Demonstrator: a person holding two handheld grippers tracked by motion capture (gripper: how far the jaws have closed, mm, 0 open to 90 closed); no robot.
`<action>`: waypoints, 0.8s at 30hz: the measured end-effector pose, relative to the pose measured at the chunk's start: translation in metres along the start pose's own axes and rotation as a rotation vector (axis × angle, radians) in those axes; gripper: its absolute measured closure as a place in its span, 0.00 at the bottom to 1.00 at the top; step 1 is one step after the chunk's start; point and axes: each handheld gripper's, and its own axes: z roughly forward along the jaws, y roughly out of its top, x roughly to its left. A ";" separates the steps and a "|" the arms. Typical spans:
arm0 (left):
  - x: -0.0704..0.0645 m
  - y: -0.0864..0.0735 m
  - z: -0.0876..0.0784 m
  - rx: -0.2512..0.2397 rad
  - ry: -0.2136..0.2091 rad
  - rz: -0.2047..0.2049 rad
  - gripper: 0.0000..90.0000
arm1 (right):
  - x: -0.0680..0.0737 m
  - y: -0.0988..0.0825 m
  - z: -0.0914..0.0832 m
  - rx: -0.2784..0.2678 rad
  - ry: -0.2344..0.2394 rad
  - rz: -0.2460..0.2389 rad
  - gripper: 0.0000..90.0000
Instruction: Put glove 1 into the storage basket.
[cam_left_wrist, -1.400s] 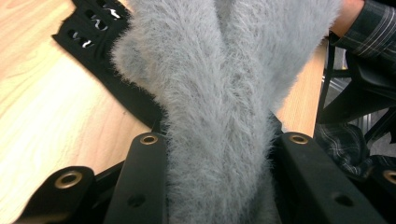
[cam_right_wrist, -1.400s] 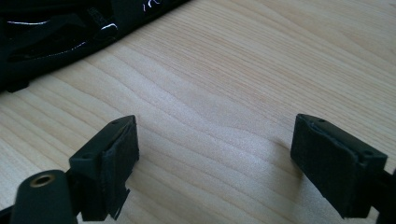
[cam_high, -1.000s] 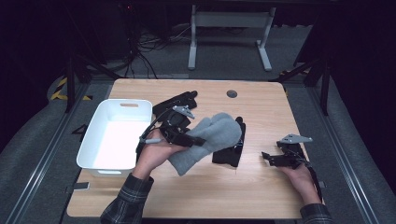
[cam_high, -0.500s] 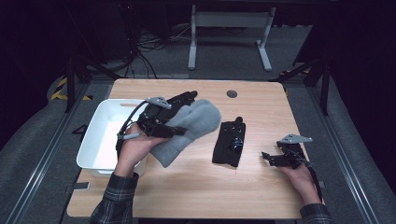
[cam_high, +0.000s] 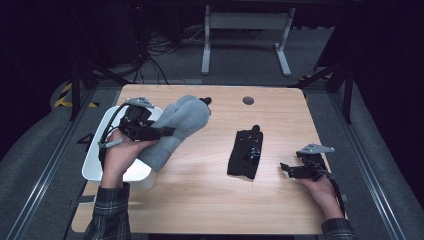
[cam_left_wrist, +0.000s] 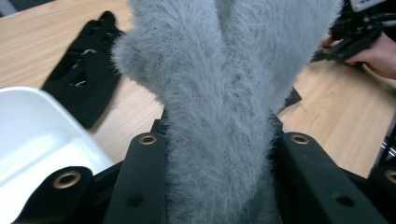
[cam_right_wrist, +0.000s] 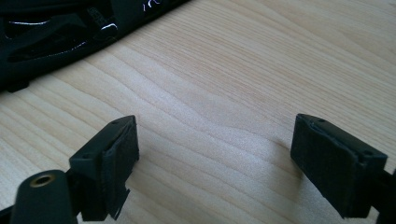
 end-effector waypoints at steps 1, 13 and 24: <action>0.000 0.000 0.000 0.000 0.000 0.000 0.74 | 0.000 0.000 0.000 0.000 0.000 0.000 0.18; 0.033 -0.019 -0.027 -0.010 0.084 -0.093 0.74 | 0.000 0.000 0.000 -0.001 0.002 0.000 0.18; 0.071 -0.046 -0.037 0.006 0.147 -0.211 0.74 | 0.000 0.000 0.000 -0.001 0.002 0.000 0.18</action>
